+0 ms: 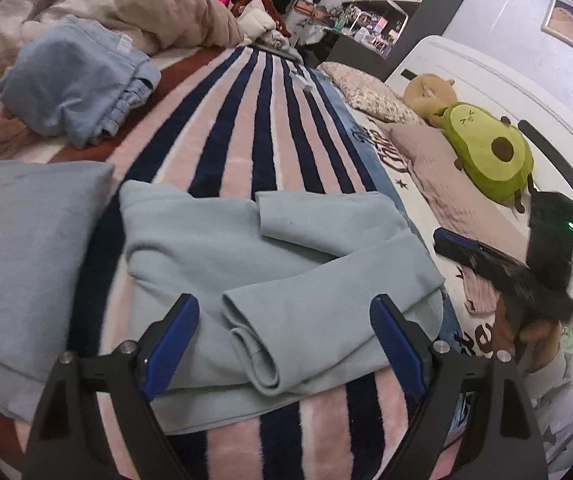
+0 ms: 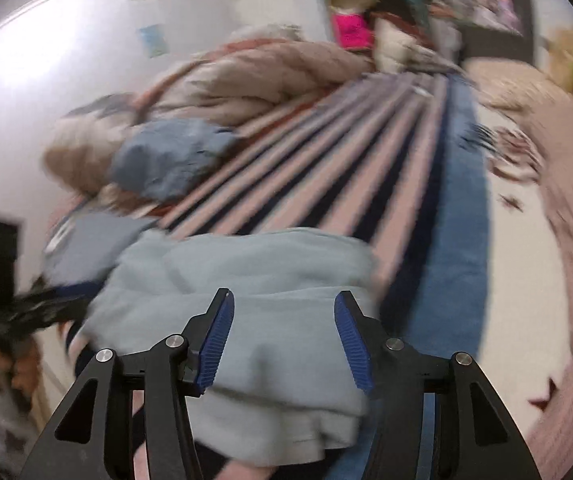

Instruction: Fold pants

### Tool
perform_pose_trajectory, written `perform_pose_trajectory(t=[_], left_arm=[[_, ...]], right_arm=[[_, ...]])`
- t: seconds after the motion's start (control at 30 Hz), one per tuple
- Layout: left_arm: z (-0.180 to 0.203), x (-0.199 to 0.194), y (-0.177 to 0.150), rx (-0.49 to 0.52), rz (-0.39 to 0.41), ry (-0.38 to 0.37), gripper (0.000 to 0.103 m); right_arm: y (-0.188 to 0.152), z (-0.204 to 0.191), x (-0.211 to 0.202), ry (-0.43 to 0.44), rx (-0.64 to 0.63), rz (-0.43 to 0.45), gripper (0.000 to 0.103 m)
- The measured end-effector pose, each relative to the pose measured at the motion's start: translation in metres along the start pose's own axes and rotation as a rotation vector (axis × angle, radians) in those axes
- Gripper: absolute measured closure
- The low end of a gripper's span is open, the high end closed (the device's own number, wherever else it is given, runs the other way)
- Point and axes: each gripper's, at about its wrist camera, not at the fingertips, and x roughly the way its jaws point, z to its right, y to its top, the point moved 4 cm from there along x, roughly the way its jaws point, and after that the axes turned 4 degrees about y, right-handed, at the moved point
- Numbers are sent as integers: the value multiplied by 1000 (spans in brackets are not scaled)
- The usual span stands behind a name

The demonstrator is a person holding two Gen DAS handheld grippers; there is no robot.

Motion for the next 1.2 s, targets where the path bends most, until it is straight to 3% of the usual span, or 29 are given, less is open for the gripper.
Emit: perform_pose_trajectory(t=[0.13,0.3,0.43,0.5,0.67,0.7,0.77,0.83,1.03,1.2], left_arm=[[-7,-6,4,-26,23,14,18],[-20,-24,3,-34,57,45,18],[-31,-34,0,-56,76,38,18],[-35,-37,-2,-65,82,38,18],[-41,-44,-4,-77,94,35,18],[-42,-47,-5,-77,98,39,18],[-44,-50,-5,-79,104,40,18],[-45,-54,-5,-79,110,40,18],[-29,-47,6,-40,99,27,18],[-1,-7,27,27,45,22,18]], right_arm=[[-12,-57,19,110,-181,-55,40],[-35,-108,62,139,-342,-150,40],[-46,-123,85,92,-404,-176,37],[-47,-124,89,108,-392,-181,32],[-41,-130,99,78,-389,-162,32],[-40,-130,101,69,-380,-157,37],[-34,-124,101,64,-331,-135,62],[-28,-120,97,83,-286,-111,96],[4,-83,45,-2,-160,68,102],[26,-22,-27,-97,-4,238,102]])
